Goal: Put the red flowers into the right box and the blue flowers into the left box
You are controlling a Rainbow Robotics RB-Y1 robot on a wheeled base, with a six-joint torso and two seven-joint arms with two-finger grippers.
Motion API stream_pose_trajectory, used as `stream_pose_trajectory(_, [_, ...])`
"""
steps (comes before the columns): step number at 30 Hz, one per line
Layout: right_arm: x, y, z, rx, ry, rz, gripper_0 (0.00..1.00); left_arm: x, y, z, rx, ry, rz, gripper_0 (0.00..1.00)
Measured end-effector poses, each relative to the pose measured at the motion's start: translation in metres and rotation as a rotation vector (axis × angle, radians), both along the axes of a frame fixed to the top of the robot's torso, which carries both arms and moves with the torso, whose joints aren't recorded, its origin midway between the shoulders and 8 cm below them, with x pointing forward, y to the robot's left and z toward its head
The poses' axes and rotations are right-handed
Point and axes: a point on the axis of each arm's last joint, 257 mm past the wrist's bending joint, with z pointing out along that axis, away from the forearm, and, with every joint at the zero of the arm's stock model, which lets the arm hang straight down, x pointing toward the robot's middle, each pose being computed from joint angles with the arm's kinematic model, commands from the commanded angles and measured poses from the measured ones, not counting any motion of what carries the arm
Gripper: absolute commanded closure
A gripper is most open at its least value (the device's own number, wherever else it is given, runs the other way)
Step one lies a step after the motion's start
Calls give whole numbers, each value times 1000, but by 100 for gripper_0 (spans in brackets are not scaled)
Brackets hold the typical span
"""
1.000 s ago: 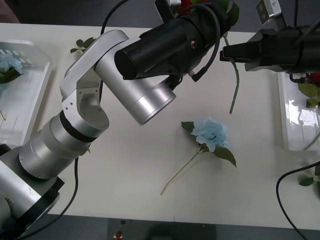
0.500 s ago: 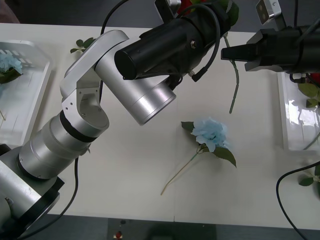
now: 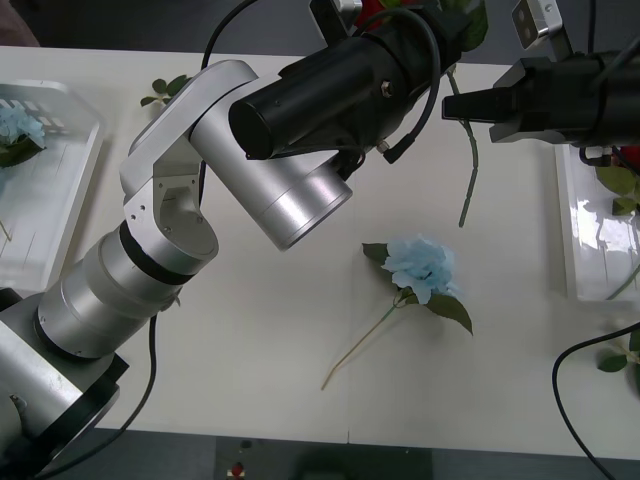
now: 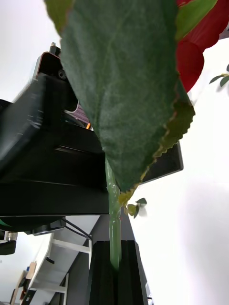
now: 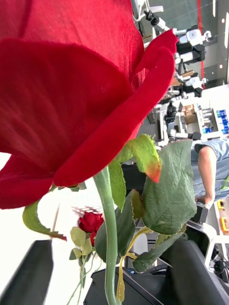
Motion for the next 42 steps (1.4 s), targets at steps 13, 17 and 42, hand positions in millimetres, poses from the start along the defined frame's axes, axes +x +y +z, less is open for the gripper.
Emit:
stream_pose_trajectory(13, [22, -33, -10, -98, -23, -112, 100, 1, 1, -2, 3, 2, 3, 0])
stream_pose_trajectory(17, [32, -60, -19, -189, -15, -179, 100, 5, 18, -5, 27, -12, 22, 0])
stream_pose_trajectory(42, [60, -316, -80, -806, 161, -706, 100, -105, 151, -199, 835, -90, -241, 0])
